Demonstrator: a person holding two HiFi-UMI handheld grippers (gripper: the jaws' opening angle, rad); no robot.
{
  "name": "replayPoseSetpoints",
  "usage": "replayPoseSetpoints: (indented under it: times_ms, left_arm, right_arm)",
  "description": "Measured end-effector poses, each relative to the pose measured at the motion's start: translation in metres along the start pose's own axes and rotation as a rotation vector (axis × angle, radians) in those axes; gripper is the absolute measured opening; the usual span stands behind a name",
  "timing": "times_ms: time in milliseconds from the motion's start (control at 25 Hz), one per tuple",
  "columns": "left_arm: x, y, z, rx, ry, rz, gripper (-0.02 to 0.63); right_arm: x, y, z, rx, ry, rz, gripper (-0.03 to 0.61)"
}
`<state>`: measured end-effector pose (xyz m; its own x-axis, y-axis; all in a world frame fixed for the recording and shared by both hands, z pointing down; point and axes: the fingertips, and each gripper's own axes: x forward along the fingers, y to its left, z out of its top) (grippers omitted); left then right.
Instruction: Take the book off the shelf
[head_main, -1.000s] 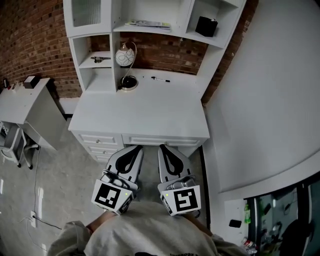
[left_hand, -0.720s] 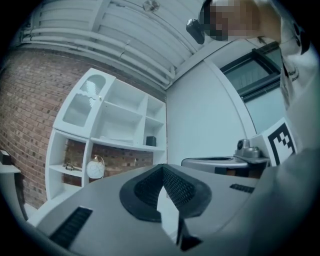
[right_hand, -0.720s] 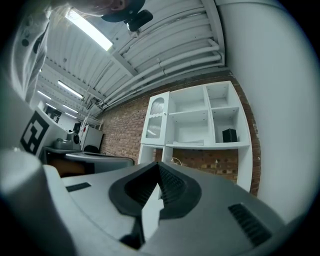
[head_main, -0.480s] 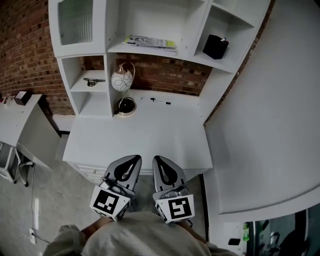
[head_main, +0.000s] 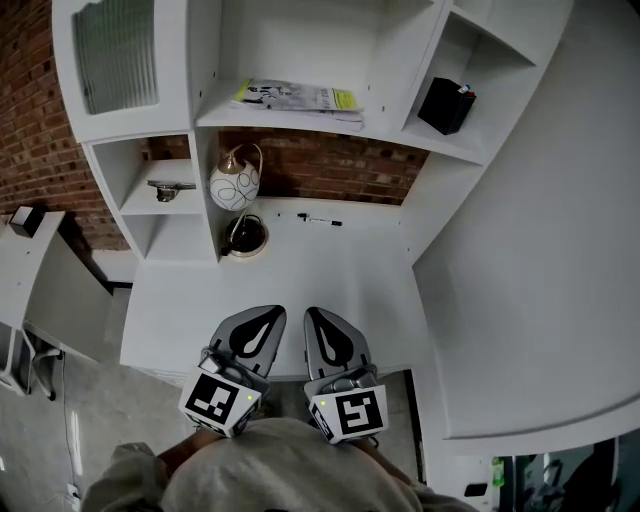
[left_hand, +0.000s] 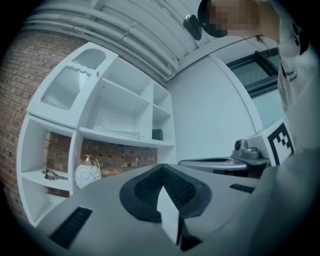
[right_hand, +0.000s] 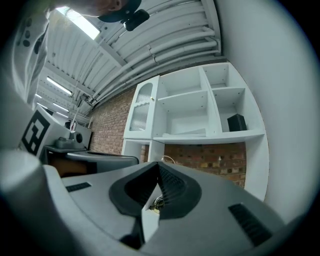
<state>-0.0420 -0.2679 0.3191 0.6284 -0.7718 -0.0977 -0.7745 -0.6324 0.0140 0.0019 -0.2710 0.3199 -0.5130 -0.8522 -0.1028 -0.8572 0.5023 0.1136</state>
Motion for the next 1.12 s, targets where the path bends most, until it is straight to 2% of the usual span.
replayPoseSetpoints:
  times_ms: [320, 640, 1120]
  left_arm:
    - [0.029, 0.036, 0.0, 0.002, -0.02, -0.045, 0.009]
    - [0.029, 0.05, -0.011, -0.015, -0.009, -0.026, 0.01]
    - [0.039, 0.07, 0.0, -0.024, -0.07, 0.026, 0.009]
  right_arm:
    - [0.047, -0.011, -0.006, -0.01, 0.0, -0.016, 0.017]
    - [0.059, -0.009, -0.017, 0.0, 0.016, -0.008, 0.017]
    - [0.083, -0.011, -0.007, -0.056, 0.01, 0.053, 0.017]
